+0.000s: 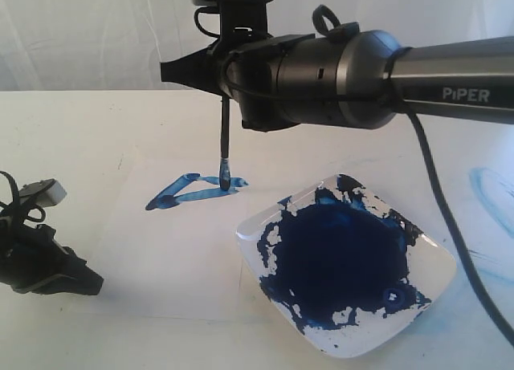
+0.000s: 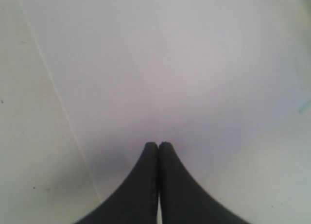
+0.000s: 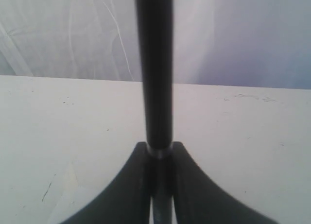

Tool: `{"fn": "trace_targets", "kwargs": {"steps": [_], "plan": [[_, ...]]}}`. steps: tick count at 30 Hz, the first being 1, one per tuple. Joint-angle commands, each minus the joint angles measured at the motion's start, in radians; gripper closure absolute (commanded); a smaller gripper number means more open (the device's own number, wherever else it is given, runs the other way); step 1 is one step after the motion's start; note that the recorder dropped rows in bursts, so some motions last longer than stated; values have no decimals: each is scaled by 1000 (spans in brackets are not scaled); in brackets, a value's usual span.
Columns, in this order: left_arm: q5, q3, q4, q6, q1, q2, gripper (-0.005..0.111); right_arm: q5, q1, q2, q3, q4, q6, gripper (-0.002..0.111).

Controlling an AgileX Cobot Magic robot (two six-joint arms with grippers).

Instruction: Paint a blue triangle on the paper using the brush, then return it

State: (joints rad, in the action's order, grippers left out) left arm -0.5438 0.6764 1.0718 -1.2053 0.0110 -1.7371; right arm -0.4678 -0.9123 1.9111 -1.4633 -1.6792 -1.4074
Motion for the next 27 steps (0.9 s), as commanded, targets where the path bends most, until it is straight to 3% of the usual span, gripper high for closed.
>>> {"fn": "trace_targets", "kwargs": {"steps": [1, 27], "plan": [[-25, 1, 11, -2, -6, 2, 107, -8, 0, 0, 2, 5, -13, 108], [-27, 1, 11, -2, -6, 2, 107, -65, 0, 24, 2, 5, -30, 108]]}}
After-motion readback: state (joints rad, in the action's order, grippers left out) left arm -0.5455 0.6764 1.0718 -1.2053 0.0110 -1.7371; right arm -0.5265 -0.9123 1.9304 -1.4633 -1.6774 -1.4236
